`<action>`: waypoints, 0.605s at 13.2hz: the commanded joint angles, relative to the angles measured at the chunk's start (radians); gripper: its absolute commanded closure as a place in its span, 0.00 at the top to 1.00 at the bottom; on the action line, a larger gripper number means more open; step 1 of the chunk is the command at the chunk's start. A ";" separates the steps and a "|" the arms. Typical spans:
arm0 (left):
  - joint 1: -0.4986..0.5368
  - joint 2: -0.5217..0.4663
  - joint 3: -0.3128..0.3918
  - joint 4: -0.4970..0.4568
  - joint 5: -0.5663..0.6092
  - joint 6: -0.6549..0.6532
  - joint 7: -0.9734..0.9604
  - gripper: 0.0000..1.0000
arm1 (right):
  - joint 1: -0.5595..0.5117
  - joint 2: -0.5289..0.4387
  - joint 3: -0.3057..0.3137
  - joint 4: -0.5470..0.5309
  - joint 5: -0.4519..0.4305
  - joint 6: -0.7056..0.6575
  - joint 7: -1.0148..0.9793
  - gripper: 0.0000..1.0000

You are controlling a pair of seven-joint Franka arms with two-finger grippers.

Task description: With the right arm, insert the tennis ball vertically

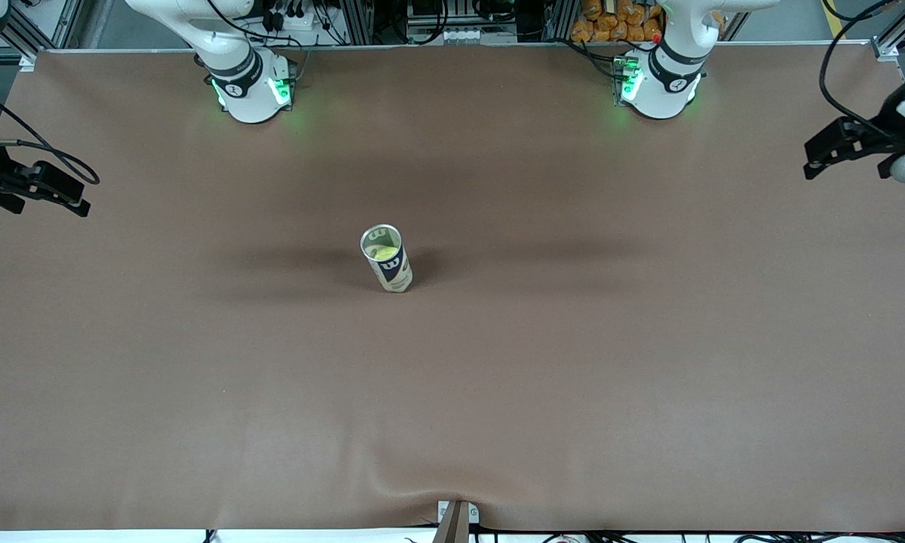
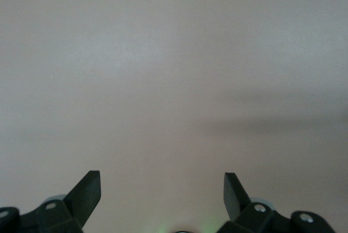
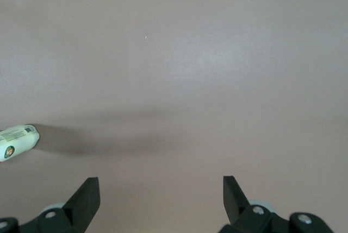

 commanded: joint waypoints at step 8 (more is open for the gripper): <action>0.005 -0.028 -0.001 -0.017 -0.080 -0.020 0.002 1.00 | -0.017 -0.064 0.011 -0.047 -0.021 0.005 -0.049 1.00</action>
